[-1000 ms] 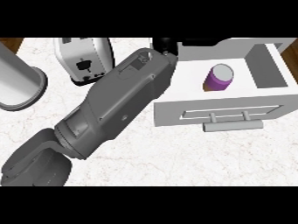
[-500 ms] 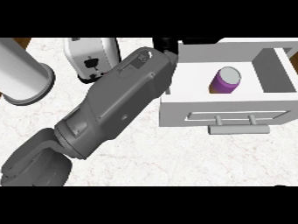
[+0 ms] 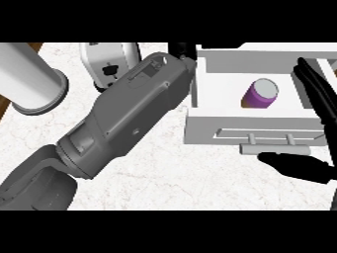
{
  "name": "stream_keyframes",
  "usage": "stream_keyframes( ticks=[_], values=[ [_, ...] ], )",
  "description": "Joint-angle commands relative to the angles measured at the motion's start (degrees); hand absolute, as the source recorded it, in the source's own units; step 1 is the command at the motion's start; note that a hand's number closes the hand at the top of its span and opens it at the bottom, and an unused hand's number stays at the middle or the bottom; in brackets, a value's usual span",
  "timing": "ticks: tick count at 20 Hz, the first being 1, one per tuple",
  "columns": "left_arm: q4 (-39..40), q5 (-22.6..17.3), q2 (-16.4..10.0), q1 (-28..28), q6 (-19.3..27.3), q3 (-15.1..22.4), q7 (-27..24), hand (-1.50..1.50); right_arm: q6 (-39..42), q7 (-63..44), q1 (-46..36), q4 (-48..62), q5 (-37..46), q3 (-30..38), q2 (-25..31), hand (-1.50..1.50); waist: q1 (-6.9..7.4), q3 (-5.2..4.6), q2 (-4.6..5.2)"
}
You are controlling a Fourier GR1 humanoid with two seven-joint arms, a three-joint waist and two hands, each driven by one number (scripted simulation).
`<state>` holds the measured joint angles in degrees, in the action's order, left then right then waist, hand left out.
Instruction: Pick up the can, place it into the drawer and close the drawer
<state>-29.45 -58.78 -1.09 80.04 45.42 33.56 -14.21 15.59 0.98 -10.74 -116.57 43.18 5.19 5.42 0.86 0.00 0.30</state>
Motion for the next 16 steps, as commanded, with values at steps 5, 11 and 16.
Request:
stream_keyframes(
  ticks=[5,11,16],
  values=[
    [-5.1,2.9,-3.5,-1.1,1.9,0.6,4.1,-1.5,-9.5,5.3,-9.1,21.7,13.6,-6.8,1.0,-1.5,0.98,0.02,-0.23],
    [-10.7,3.8,-8.5,-3.7,1.3,1.4,9.5,-1.5,-12.4,3.9,-17.8,35.5,21.6,-7.7,3.8,-1.5,1.85,0.0,-0.46],
    [-16.6,6.0,-10.8,-9.2,4.3,1.2,9.8,-1.5,-21.3,5.8,-22.5,49.1,23.3,-5.4,2.2,-1.5,1.38,0.03,-0.33]
  ],
)
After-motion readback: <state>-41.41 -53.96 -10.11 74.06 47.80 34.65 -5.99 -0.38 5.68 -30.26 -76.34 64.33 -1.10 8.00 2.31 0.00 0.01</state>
